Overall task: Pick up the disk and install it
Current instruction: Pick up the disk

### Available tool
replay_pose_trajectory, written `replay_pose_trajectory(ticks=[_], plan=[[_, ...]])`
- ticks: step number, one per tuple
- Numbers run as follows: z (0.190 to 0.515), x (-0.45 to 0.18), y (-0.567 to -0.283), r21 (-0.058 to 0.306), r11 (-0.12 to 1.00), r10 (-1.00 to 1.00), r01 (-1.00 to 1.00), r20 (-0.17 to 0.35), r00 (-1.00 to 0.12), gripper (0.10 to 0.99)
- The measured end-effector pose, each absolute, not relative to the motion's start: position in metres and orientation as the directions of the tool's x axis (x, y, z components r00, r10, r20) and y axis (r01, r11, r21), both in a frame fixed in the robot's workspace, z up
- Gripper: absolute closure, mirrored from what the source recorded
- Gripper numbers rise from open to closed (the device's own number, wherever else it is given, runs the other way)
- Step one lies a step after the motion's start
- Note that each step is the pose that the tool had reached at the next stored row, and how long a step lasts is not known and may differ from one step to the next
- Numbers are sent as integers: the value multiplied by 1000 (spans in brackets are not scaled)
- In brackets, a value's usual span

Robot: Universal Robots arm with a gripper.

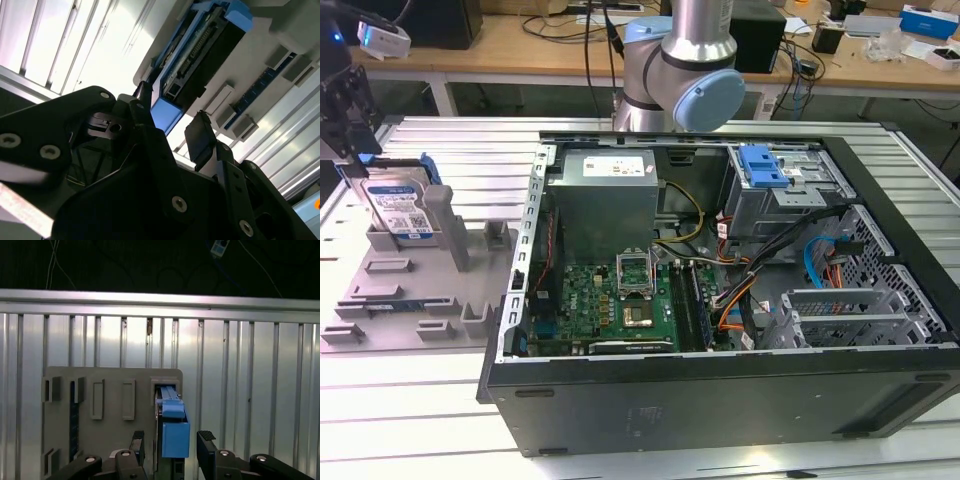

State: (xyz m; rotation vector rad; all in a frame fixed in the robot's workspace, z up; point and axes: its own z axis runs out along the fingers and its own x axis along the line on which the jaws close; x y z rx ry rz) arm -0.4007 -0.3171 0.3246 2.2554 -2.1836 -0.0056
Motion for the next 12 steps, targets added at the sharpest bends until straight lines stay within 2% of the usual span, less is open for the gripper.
replay_pose_trajectory(ticks=[12], plan=[[322, -401, -317, 4, -36, -999, -999, -1, 36, 545]])
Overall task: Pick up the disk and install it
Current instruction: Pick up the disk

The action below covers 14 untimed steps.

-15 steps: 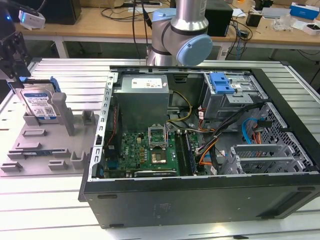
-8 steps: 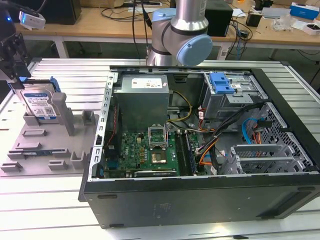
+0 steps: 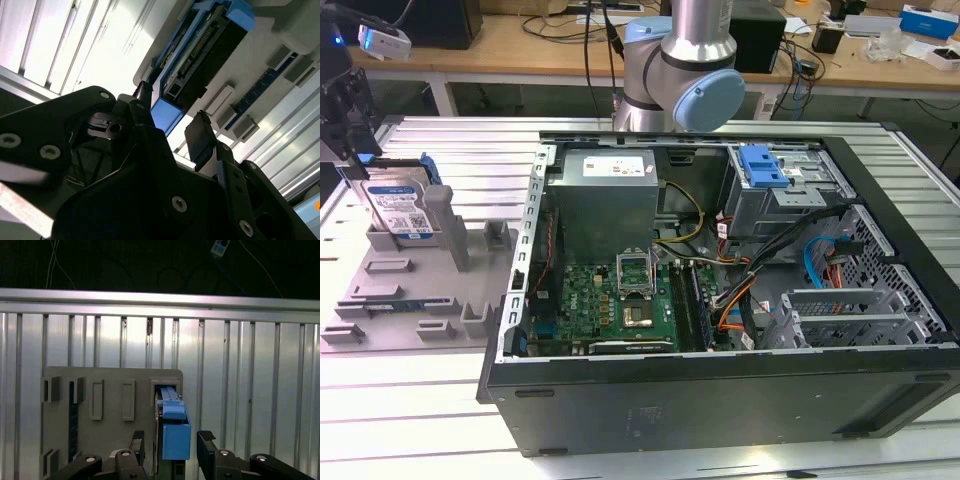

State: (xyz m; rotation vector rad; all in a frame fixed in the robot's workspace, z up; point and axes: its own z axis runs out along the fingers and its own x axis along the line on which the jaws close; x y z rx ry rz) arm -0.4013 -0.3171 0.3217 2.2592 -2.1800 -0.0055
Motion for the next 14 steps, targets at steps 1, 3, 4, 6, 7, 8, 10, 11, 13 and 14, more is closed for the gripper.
replay_pose_trajectory(ticks=[1, 3, 4, 6, 7, 8, 10, 11, 13, 14], plan=[[321, -401, -317, 4, -36, -999, -999, -1, 36, 545], [319, -401, -317, 4, -39, -999, -999, -1, 39, 545], [318, -401, -317, 4, -40, -999, -999, -1, 40, 545], [317, -401, -317, 5, -41, -999, -999, -1, 41, 545], [316, -401, -317, 5, -42, -999, -999, -1, 42, 545], [315, -401, -317, 5, -43, -999, -999, -1, 43, 545], [314, -402, -317, 5, -45, -999, -999, -1, 45, 545], [313, -402, -317, 5, -46, -999, -999, -1, 46, 545], [312, -402, -317, 5, -48, -999, -999, -1, 48, 545], [312, -402, -317, 5, -49, -999, -999, -1, 49, 545]])
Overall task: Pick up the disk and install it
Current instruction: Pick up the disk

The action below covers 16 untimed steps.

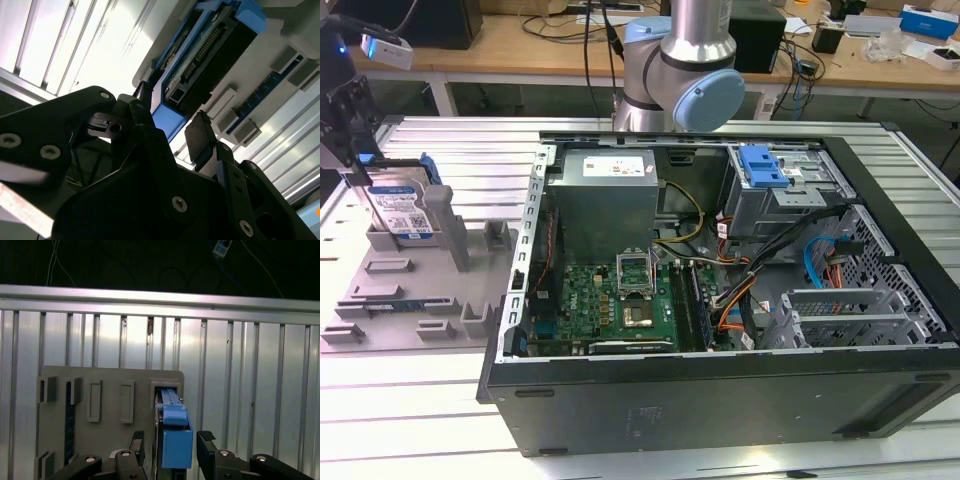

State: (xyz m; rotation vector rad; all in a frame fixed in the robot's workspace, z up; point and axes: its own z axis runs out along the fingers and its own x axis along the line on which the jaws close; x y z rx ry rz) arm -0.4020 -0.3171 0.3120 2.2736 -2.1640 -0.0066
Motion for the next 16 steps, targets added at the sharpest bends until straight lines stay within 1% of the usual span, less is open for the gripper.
replay_pose_trajectory(ticks=[16], plan=[[306, -400, -318, 5, -61, -998, -998, -1, 61, 545]])
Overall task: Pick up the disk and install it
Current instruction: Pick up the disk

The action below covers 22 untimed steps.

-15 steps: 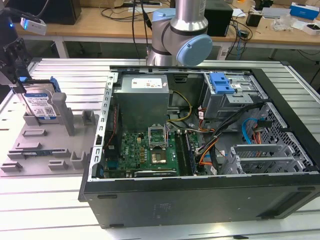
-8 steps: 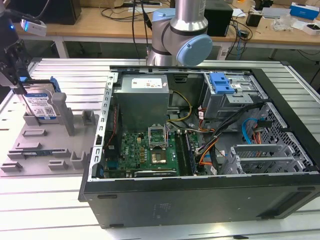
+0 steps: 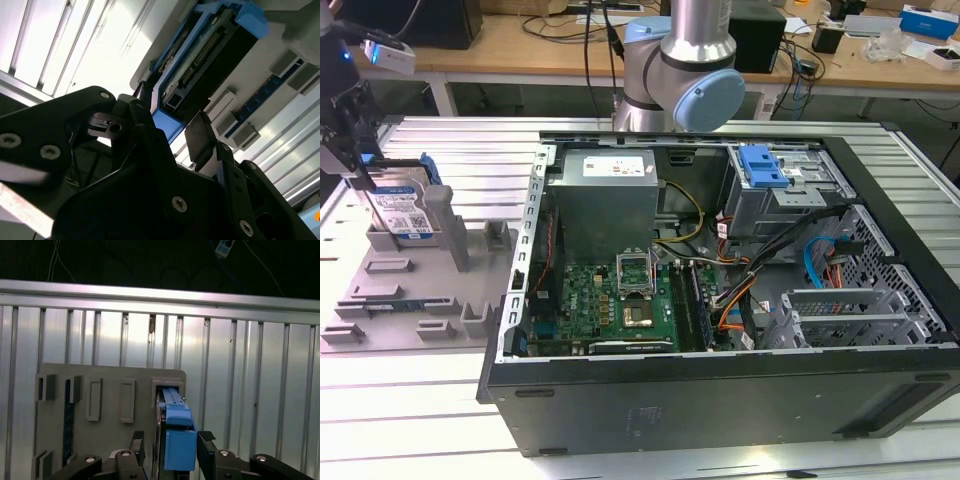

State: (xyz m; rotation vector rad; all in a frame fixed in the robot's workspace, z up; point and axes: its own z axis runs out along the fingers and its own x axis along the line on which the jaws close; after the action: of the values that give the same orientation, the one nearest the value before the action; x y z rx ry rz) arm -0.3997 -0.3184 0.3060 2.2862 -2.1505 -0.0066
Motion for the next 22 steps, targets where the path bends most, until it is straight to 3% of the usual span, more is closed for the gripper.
replay_pose_trajectory(ticks=[22], plan=[[301, -403, -317, 5, -42, -999, -999, -1, 42, 545]])
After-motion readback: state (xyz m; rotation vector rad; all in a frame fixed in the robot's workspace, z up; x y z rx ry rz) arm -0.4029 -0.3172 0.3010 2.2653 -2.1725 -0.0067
